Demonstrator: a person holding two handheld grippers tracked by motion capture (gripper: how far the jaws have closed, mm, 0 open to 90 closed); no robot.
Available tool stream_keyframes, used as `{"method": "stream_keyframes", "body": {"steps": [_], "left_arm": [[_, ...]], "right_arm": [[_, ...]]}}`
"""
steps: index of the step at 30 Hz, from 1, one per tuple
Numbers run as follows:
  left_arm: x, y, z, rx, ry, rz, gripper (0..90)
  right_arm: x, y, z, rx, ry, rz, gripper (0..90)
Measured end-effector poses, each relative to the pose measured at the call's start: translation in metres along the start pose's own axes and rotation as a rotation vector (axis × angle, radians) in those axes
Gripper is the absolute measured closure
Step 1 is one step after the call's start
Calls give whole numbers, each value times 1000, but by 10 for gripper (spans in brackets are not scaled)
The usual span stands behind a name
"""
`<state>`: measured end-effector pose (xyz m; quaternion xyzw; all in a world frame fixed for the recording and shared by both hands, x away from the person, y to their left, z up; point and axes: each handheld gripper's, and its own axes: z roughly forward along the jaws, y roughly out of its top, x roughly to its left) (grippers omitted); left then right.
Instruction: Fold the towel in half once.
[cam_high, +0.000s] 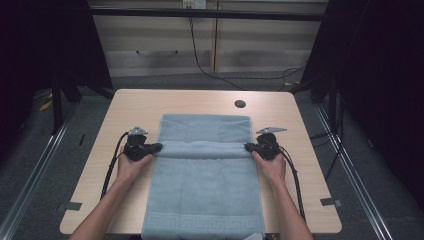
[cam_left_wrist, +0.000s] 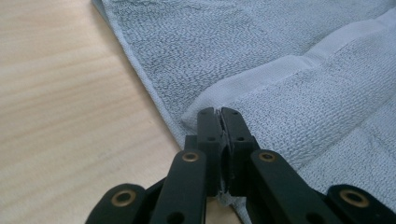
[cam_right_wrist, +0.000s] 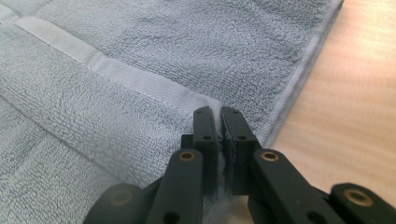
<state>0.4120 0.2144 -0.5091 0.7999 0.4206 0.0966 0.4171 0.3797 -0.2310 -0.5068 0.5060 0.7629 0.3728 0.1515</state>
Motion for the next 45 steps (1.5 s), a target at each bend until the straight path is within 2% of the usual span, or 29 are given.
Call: {"method": "stream_keyframes", "body": {"steps": [3,5,7,9,11,14,17,18,20,23,25,29,32,36,38,41,43,45], "left_arm": [[4,4,4,-2,10,-14,872],[7,5,4,-2,15,-16,872],[8,5,5,-17,15,-44,872],[11,5,5,-17,6,-52,872],[14,4,4,-30,-9,-79,872],[15,6,-2,-48,-13,-71,875],[15,13,-14,-102,-49,-88,876],[13,17,-22,-123,-47,-77,877],[10,23,-36,-158,-69,-66,877],[1,35,-60,-215,-90,-27,877],[-4,42,-72,-246,-108,-15,877],[-17,55,-96,-286,-128,41,877],[-29,60,-113,-310,-162,71,877],[-43,58,-136,-337,-196,105,877],[-49,52,-147,-349,-216,108,877],[-56,41,-159,-346,-230,123,876],[-62,28,-167,-361,-263,111,877],[-68,17,-172,-349,-267,114,876]], "right_arm": [[-3,7,7,-2,-15,13,858],[-3,9,13,-29,-26,36,858],[-3,12,16,-25,-31,46,858],[-3,16,19,-21,-44,44,858],[-4,18,20,-19,-39,33,859],[-5,21,15,-30,-20,41,858],[-6,28,-1,-103,18,55,858],[-6,31,-7,-131,34,65,858],[-4,39,-20,-174,52,58,858],[-1,48,-40,-219,64,29,858],[1,53,-55,-255,75,14,858],[3,61,-84,-321,96,-4,858],[7,63,-105,-365,106,-21,858],[15,59,-132,-407,133,-49,857],[21,54,-145,-410,139,-74,857],[30,41,-161,-410,161,-96,857],[36,28,-168,-404,179,-103,857],[42,14,-174,-391,191,-108,857]]}}
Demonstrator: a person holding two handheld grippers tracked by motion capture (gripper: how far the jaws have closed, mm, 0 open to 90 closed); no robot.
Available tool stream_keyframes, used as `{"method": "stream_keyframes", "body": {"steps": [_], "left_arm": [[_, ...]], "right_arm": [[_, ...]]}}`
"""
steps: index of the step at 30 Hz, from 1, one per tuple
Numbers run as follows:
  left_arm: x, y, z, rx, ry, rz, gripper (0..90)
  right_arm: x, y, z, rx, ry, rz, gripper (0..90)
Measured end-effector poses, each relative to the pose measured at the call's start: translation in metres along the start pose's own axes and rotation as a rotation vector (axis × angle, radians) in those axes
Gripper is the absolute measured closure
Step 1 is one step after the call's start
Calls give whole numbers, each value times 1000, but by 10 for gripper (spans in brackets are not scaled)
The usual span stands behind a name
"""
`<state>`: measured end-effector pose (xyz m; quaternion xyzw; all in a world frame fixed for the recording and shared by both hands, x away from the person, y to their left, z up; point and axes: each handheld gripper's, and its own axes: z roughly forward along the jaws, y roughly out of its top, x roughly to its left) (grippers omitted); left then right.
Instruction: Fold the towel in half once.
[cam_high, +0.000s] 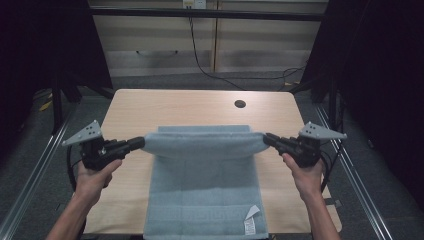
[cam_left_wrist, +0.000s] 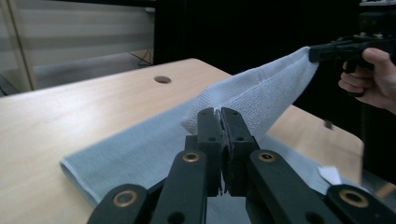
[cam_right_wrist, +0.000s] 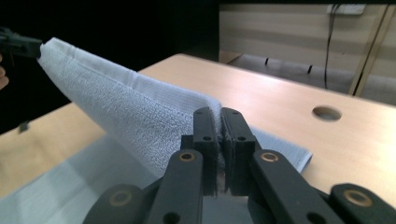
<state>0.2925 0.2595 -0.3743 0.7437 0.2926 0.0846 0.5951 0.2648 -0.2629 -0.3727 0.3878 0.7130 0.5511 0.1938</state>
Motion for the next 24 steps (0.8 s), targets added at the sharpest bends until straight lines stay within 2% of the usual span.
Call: {"method": "stream_keyframes", "body": {"steps": [2,7,12,15,16,17,18,19,21,24], "left_arm": [[-7,-11,-6,9,-18,-4,877],[-21,-40,-9,90,-21,6,876],[-27,-76,-13,158,-39,-44,874],[-36,-91,-14,214,-49,-39,870],[-40,-96,-14,219,-61,-44,870],[-43,-99,-14,236,-67,-31,870],[-46,-102,-15,246,-57,-25,867],[-48,-104,-17,236,-59,-24,871],[-49,-108,-21,239,-67,-32,885],[-44,-116,-26,249,-48,-53,874]], "right_arm": [[10,-11,-9,14,10,-15,857],[25,-37,-22,52,22,-15,856],[39,-79,-29,114,53,26,851],[45,-99,-31,147,52,41,849],[45,-104,-32,153,60,49,848],[46,-107,-34,161,60,46,847],[48,-108,-35,166,59,49,846],[49,-109,-37,170,62,48,846],[54,-112,-40,192,65,38,842],[60,-118,-44,205,59,23,814]]}}
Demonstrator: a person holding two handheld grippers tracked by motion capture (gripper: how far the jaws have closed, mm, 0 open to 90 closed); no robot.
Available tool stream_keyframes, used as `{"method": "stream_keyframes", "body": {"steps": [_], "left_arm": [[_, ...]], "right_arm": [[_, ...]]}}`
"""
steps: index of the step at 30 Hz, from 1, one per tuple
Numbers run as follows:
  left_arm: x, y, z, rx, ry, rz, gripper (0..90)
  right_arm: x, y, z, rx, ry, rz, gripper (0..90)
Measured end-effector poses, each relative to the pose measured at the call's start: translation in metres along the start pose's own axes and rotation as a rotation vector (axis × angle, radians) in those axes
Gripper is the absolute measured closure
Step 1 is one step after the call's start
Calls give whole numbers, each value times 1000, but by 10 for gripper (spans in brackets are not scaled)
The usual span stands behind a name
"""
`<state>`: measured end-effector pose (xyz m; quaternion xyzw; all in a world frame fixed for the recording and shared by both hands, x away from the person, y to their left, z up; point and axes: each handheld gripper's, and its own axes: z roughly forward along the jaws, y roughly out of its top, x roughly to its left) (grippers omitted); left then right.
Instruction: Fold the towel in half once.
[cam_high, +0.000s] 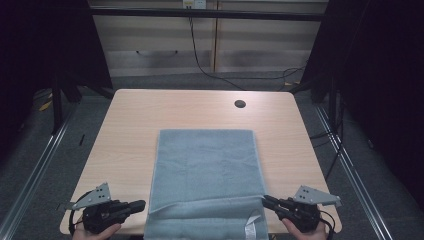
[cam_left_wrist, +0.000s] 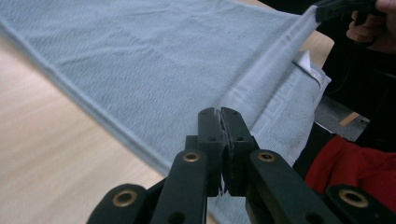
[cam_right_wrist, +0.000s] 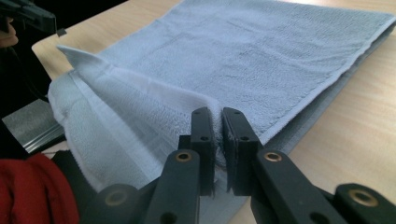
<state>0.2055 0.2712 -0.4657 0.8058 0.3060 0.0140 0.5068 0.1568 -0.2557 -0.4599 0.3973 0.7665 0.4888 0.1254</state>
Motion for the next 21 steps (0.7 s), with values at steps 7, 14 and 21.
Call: {"method": "stream_keyframes", "body": {"steps": [7,14,21], "left_arm": [[8,5,11,21,-2,-6,782],[32,31,50,70,11,2,643],[61,56,94,110,55,-14,589]], "right_arm": [[10,-19,-7,47,75,13,675],[-8,-5,3,27,48,17,690],[-37,25,56,66,45,-12,692]]}}
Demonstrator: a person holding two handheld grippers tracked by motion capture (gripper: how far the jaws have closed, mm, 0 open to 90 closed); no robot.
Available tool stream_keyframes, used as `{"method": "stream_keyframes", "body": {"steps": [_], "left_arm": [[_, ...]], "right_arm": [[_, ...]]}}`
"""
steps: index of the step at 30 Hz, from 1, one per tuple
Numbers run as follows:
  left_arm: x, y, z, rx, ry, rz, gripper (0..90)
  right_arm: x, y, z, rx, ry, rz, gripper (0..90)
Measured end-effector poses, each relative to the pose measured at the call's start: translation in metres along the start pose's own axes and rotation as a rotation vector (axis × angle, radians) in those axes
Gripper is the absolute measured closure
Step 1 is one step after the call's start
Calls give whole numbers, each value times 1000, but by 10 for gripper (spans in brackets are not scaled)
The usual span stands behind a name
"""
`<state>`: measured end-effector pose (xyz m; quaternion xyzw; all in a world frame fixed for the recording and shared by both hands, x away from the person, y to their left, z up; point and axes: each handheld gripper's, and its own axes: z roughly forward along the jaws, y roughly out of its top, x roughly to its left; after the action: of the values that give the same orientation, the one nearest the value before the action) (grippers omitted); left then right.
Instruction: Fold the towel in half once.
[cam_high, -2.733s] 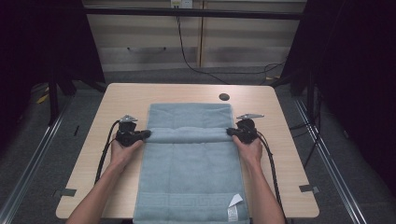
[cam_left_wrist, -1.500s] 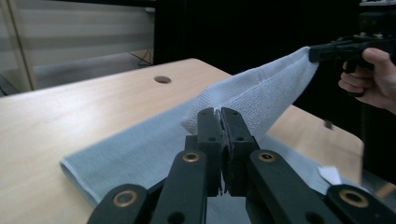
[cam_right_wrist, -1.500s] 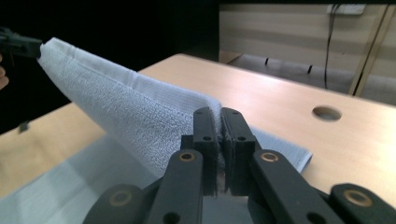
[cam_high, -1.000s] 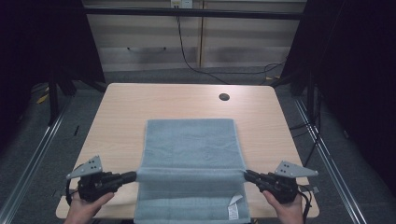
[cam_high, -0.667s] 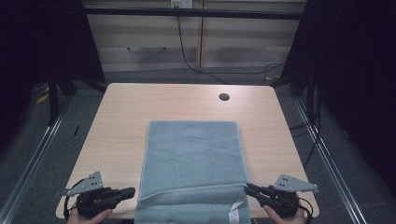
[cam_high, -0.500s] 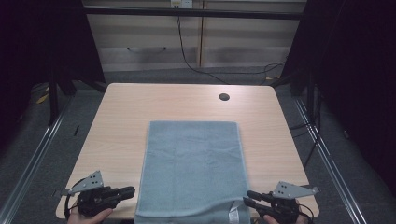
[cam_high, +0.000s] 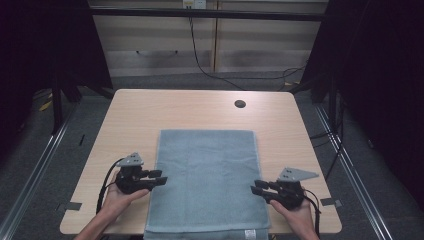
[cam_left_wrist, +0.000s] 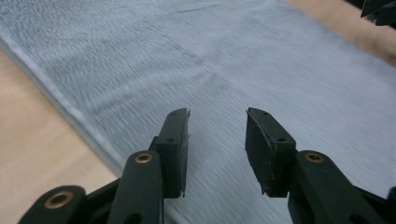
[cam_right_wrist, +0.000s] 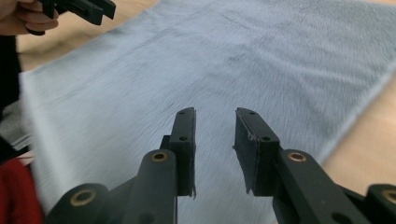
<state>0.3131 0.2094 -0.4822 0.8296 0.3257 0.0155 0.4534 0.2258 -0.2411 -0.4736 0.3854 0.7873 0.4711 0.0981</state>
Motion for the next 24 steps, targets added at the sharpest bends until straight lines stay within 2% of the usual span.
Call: {"method": "stream_keyframes", "body": {"steps": [2,4,6,8,13,17,21,24], "left_arm": [[7,7,7,6,-1,-18,579],[13,11,13,14,27,-13,566],[19,13,19,24,44,-31,565],[25,14,24,6,74,-41,560],[34,9,31,16,86,-40,552],[36,8,33,10,87,-31,522],[32,6,34,22,106,12,532],[28,2,32,22,114,23,537]], "right_arm": [[-6,10,14,9,4,-3,685],[-11,20,27,18,-9,-14,667],[-18,27,39,26,-13,-8,648],[-26,32,51,40,-28,-2,630],[-43,33,78,90,-47,44,598],[-47,33,89,81,-56,67,580],[-44,31,89,110,-69,51,563],[-36,29,89,142,-81,29,549]]}}
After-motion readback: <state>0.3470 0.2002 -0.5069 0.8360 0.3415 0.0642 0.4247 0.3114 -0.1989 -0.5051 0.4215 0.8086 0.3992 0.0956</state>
